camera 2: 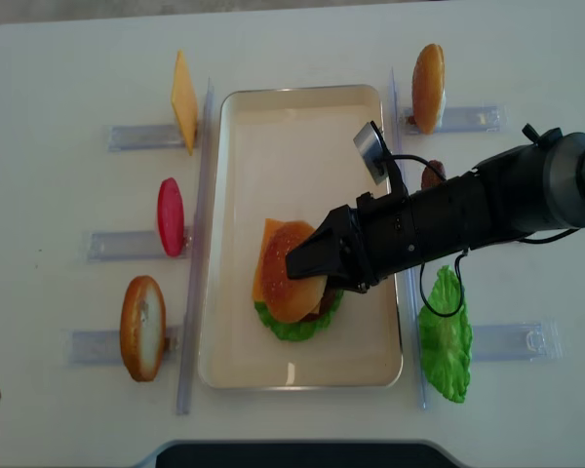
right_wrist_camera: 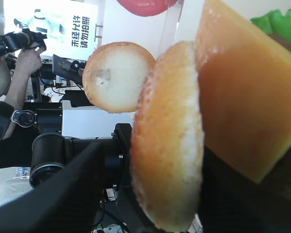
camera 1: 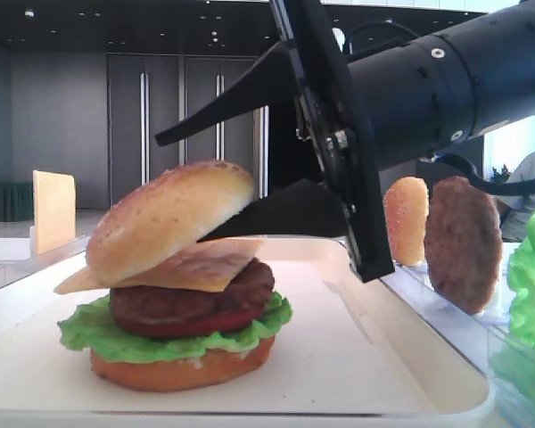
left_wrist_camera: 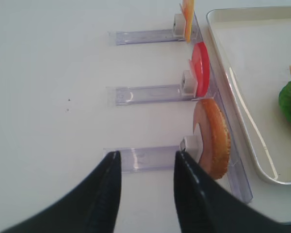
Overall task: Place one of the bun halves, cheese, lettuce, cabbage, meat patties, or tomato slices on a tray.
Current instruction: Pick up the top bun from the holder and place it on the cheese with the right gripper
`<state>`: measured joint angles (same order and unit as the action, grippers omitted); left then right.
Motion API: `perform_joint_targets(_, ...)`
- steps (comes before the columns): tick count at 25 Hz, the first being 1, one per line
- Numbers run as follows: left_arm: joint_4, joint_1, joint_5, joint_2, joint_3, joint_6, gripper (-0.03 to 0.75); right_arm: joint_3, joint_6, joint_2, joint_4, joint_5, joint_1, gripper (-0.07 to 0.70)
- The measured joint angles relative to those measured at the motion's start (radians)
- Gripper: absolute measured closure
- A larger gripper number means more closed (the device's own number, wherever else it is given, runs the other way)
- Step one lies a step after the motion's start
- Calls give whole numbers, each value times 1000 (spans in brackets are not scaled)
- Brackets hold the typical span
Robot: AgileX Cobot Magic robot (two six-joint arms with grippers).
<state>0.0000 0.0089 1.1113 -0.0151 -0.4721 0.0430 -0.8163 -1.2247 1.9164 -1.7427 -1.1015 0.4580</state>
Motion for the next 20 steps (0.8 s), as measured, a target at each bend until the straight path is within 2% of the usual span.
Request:
perform_joint_targets(14,0,0,0,0,0,0,433,0,1,-1,0,35,0,193)
perform_joint_targets(20,0,0,0,0,0,0,433,0,1,-44,16,80,-1,157)
